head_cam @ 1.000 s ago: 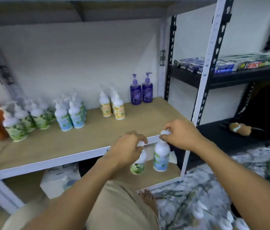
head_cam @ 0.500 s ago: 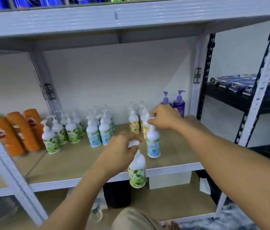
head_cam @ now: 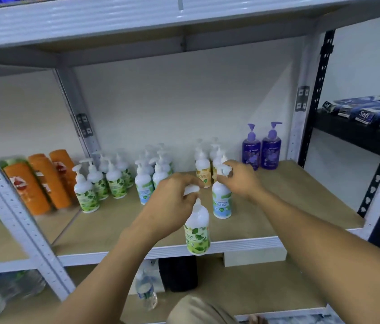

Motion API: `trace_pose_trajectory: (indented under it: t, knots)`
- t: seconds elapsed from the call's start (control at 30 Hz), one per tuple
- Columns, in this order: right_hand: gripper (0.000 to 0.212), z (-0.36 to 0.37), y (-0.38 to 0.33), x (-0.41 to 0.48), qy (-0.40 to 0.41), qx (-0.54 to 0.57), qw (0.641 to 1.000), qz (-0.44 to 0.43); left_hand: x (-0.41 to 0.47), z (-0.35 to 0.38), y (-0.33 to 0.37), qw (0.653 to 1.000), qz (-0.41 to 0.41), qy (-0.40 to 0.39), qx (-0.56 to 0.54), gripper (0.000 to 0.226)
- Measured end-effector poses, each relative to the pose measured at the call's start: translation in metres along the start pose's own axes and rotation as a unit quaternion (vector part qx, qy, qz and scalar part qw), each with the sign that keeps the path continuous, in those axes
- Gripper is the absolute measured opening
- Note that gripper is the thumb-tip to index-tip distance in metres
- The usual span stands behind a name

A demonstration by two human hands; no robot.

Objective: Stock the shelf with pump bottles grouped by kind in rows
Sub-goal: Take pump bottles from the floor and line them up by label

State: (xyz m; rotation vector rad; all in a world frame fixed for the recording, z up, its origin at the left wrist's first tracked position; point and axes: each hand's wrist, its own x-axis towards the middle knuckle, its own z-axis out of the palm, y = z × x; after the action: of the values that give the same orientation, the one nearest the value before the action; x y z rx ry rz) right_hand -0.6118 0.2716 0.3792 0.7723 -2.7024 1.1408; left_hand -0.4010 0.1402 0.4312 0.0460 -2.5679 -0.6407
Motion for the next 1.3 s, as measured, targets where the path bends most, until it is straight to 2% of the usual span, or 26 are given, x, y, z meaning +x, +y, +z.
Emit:
trace_pose_trajectory:
  t: [0.1,0.2,0.3,0.53,0.67,0.93,1.0,1.13,1.23,1.3]
  knots:
    - [0.065,0.013,0.031,-0.022,-0.039,0.037,0.999,0.000,0.006,0.003,-0.008,1.000,-0.006,0.010,0.018,0.027]
    - [0.085,0.025,0.066,-0.040,-0.101,-0.087,0.991,0.020,0.017,0.007,-0.019,0.999,-0.011,0.028,0.046,0.027]
    - [0.102,0.037,0.088,-0.053,-0.155,-0.206,0.966,0.030,0.036,0.012,-0.033,0.996,-0.017,0.042,0.077,0.026]
    - [0.094,0.049,0.099,-0.054,-0.129,-0.248,0.960,-0.015,0.088,0.024,-0.070,0.990,-0.065,0.013,0.126,0.027]
    - [0.090,0.049,0.098,-0.053,-0.127,-0.258,0.958,-0.013,0.109,0.033,-0.085,0.989,-0.097,-0.005,0.112,0.026]
    - [0.092,0.052,0.101,-0.050,-0.115,-0.265,0.957,-0.014,0.129,0.053,-0.110,0.991,-0.101,0.019,0.082,0.027]
    - [0.092,0.052,0.100,-0.050,-0.115,-0.262,0.958,-0.012,0.125,0.061,-0.115,0.992,-0.111,0.043,0.049,0.033]
    - [0.090,0.051,0.099,-0.050,-0.121,-0.259,0.958,-0.009,0.092,0.074,-0.122,0.988,-0.129,0.076,-0.042,0.060]
    - [0.090,0.050,0.098,-0.049,-0.127,-0.253,0.959,-0.005,0.049,0.084,-0.130,0.988,-0.123,0.089,-0.033,0.057]
    - [0.090,0.050,0.097,-0.049,-0.131,-0.252,0.959,-0.001,0.018,0.092,-0.143,0.986,-0.157,0.063,-0.012,0.052]
